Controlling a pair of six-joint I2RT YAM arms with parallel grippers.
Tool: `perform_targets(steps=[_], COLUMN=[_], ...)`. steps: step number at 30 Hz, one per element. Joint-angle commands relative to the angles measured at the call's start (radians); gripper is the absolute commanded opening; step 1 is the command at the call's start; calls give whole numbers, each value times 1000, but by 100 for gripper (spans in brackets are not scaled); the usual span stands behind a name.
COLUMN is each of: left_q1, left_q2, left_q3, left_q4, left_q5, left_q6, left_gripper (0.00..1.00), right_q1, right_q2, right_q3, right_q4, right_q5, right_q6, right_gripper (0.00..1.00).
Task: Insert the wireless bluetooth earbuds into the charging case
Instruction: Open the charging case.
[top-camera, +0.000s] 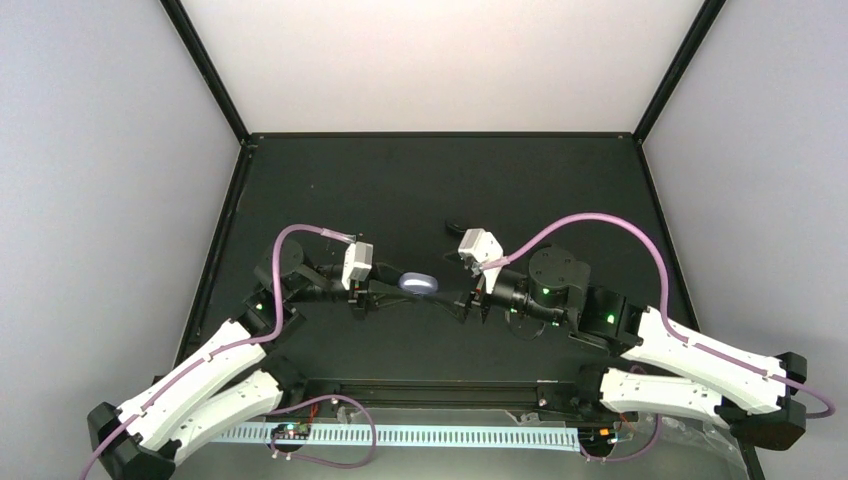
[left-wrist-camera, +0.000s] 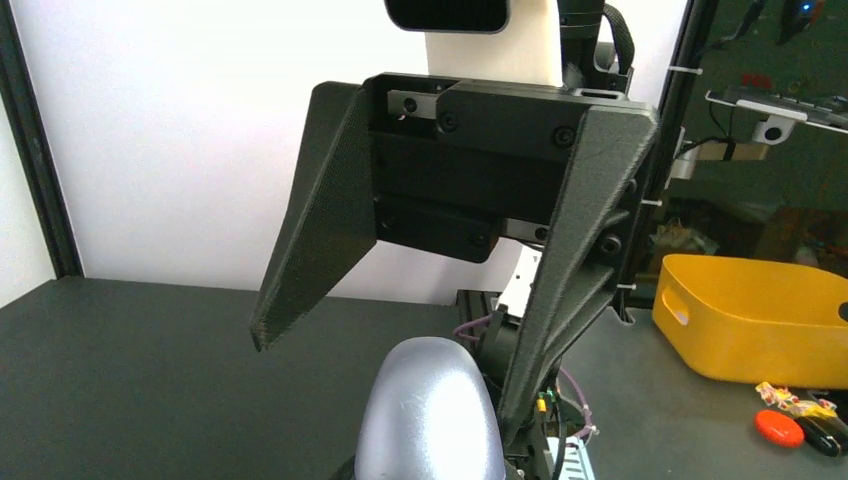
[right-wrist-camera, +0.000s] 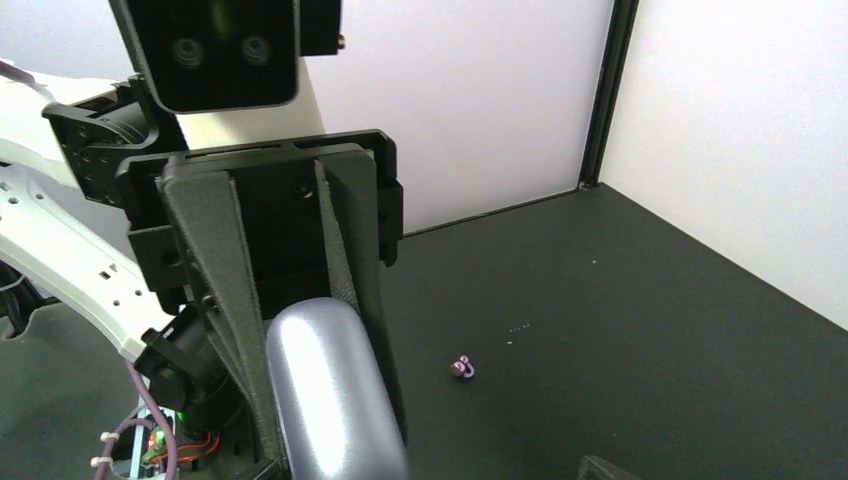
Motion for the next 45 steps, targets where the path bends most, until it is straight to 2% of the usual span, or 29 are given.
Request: perform_targets(steps=[1,13,45], left_q1=[-7,-16,-28], left_q2=[-25,-35,-17], left_q3=[5,-6,-9], left_q4=[-1,-9,-35], left_q5=[16,13,-14], left_q6=[44,66,90], left_gripper=[2,2,2], right_q1=[-5,-5,-5], right_q2=[7,2,0], right_q3=[21,22,37], right_q4=[35,49,56], right_q5=[41,145,176], right_q6=[19,34,25], right_gripper=[77,77,77])
